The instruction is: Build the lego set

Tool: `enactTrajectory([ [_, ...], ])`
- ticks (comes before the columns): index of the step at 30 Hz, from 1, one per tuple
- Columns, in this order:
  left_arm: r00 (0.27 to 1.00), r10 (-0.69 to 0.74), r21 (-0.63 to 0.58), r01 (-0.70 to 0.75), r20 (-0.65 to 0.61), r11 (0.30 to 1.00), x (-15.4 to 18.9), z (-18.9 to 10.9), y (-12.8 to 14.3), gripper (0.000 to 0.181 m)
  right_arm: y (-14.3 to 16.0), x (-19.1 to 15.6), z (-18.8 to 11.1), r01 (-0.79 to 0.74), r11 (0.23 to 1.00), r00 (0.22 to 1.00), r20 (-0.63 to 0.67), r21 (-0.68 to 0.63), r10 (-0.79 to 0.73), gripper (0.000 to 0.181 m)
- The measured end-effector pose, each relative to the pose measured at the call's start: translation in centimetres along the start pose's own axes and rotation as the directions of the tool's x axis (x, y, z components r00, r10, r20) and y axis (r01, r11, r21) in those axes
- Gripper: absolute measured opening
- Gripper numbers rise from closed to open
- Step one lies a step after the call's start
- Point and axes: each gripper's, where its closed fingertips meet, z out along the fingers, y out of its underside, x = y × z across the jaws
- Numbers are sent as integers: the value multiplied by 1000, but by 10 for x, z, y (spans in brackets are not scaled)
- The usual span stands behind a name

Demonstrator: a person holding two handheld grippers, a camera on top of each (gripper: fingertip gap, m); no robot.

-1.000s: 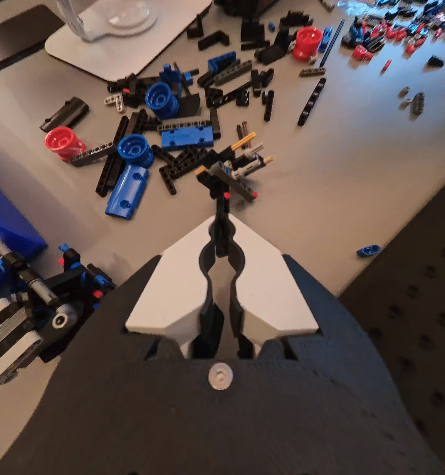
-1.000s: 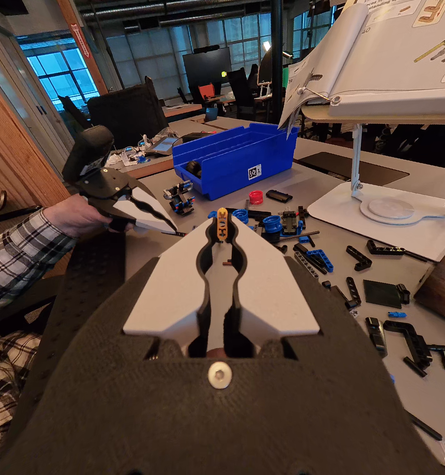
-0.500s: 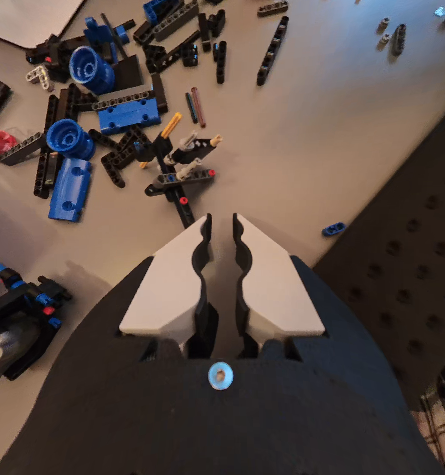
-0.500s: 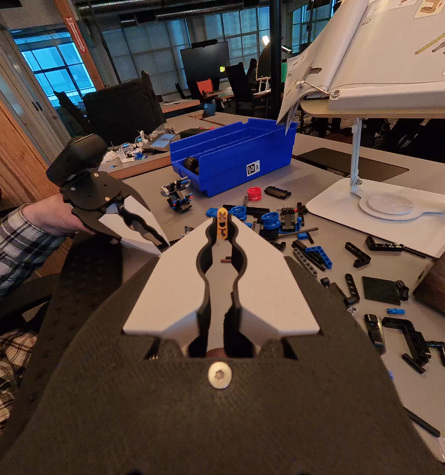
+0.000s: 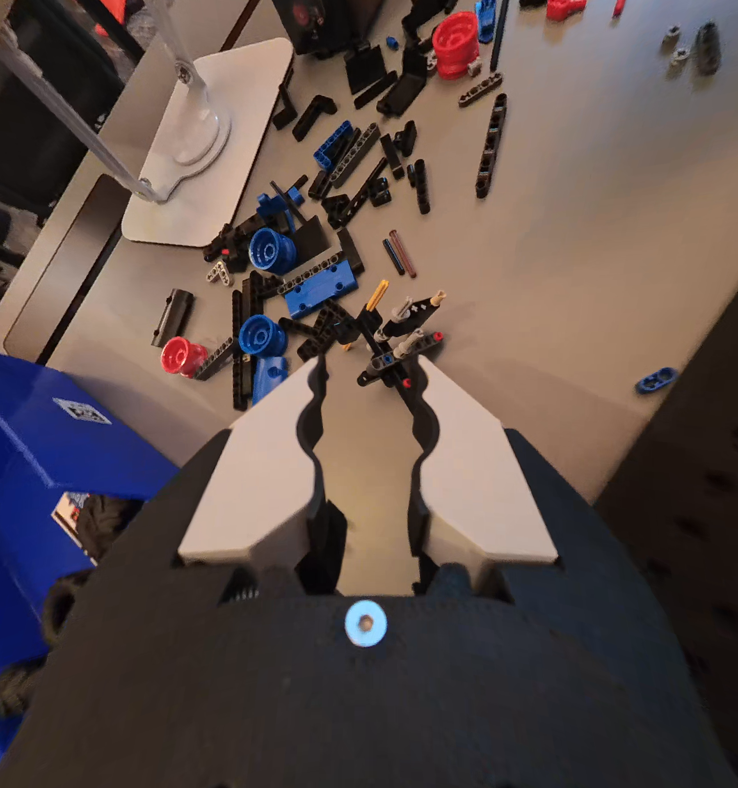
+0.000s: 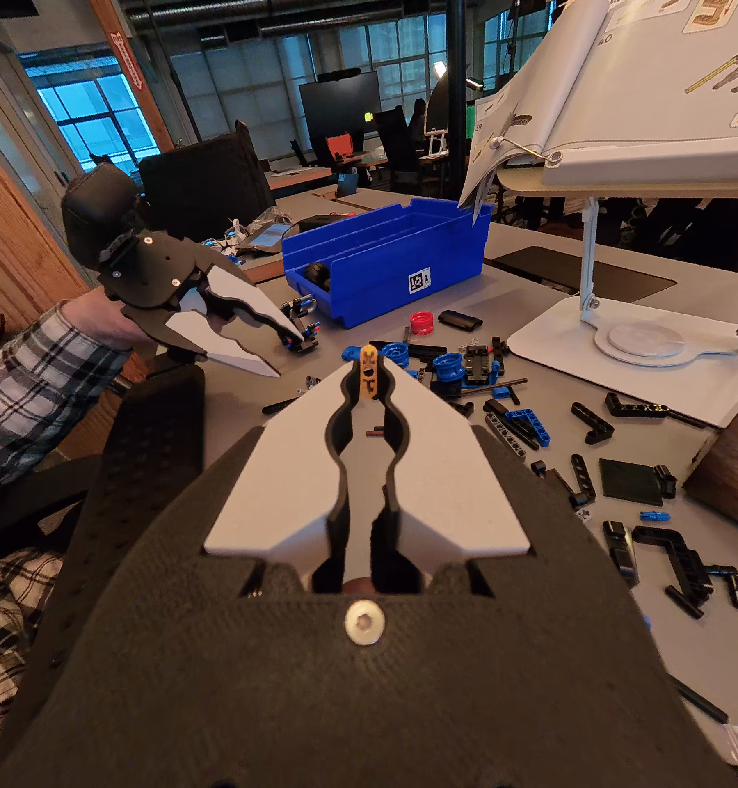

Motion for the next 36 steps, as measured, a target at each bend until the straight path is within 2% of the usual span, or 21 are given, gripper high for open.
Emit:
enactTrajectory([
  [6, 994, 19, -28, -22, -104, 999, 7, 16, 8, 37, 1, -1, 1, -1, 1000, 1000, 4, -4, 1, 5],
  [13, 993, 2, -59, -9, -115, 998, 15, 28, 13, 25, 1, 0, 0, -7, 1000, 1000, 4, -5, 7, 5],
  [20, 985, -122, -38, 118, -120, 992, 31, 20, 10, 23, 3, -1, 2, -7, 1000, 1000, 11, -13, 7, 5],
  [26, 990, -120, -29, 118, -78, 993, 32, 11, 12, 32, 4, -2, 2, -4, 1000, 1000, 12, -14, 4, 5],
  [30, 984, -169, -91, 163, -55, 982, 27, 8, 27, 32, 4, -2, 2, -3, 1000, 1000, 11, -14, 3, 5],
  [36, 968, -204, -172, 179, -146, 969, 57, 3, 37, 27, 2, -4, 2, -1, 1000, 1000, 17, -9, 1, 5],
])
